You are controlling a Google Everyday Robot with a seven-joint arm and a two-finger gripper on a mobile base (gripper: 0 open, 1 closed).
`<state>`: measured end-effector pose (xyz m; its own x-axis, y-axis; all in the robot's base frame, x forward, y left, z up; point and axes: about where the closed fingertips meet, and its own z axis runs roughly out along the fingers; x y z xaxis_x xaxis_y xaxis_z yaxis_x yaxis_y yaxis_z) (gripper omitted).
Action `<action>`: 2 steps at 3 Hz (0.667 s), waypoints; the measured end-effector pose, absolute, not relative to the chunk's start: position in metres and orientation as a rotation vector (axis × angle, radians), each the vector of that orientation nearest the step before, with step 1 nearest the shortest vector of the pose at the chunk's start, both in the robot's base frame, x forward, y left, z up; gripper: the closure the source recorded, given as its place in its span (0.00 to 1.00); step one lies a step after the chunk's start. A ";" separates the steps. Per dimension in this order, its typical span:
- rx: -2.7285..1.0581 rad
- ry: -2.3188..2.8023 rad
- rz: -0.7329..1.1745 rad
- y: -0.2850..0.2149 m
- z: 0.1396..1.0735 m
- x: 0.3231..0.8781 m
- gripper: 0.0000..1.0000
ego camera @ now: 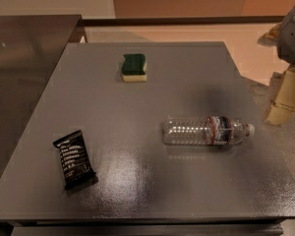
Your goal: Pick water bottle
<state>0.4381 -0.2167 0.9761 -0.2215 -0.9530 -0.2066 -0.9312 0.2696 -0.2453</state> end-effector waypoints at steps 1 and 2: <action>-1.725 2.230 -0.100 -0.216 0.976 0.438 0.00; -1.782 2.208 -0.076 -0.203 0.963 0.438 0.00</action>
Offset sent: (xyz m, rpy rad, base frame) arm -0.0005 0.0306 -0.0377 -0.0079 0.0762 0.1073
